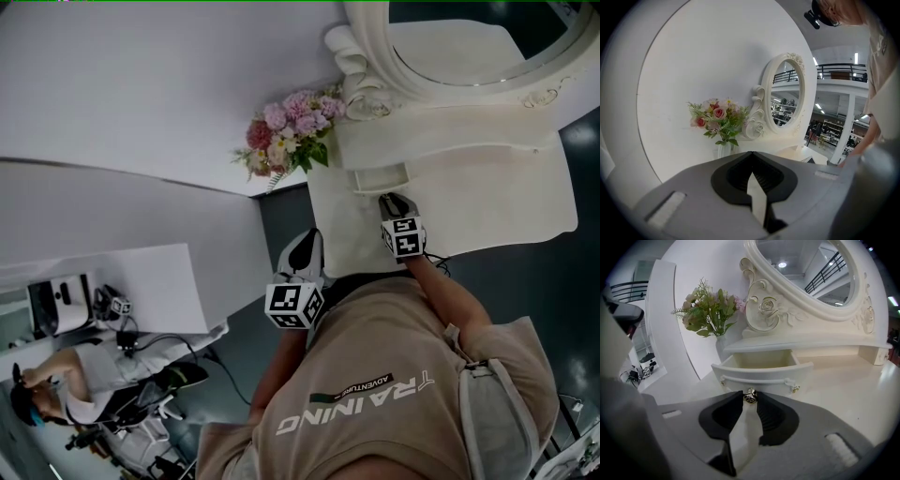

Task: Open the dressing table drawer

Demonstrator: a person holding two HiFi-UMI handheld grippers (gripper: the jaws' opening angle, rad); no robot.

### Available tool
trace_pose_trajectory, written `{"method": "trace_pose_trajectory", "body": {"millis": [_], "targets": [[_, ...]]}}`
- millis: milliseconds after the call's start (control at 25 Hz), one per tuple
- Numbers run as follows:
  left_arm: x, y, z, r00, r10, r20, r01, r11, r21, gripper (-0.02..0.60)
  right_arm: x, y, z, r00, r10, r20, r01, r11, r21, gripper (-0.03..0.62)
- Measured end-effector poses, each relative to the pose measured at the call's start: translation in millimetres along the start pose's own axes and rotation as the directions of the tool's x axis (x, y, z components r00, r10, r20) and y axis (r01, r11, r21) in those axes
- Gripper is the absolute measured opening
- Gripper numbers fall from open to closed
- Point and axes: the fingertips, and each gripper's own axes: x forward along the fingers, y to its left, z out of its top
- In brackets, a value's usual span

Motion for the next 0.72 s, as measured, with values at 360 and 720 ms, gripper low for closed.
{"method": "trace_pose_trajectory", "body": {"millis": [360, 720], "targets": [[0.9, -3.2, -4.3, 0.999, -0.040, -0.025, 0.040, 0.999, -0.002, 0.018, -26.7, -5.1, -21.5, 0.999, -0.015, -0.048, 0.018, 0.998, 0.066, 0.124], [11.7, -15.7, 16.2, 0.993, -0.119, 0.005, 0.118, 0.993, 0.030, 0.018, -85.0, 9.8, -4.4, 0.997, 0.077, -0.009, -0.077, 0.995, 0.061, 0.002]]}}
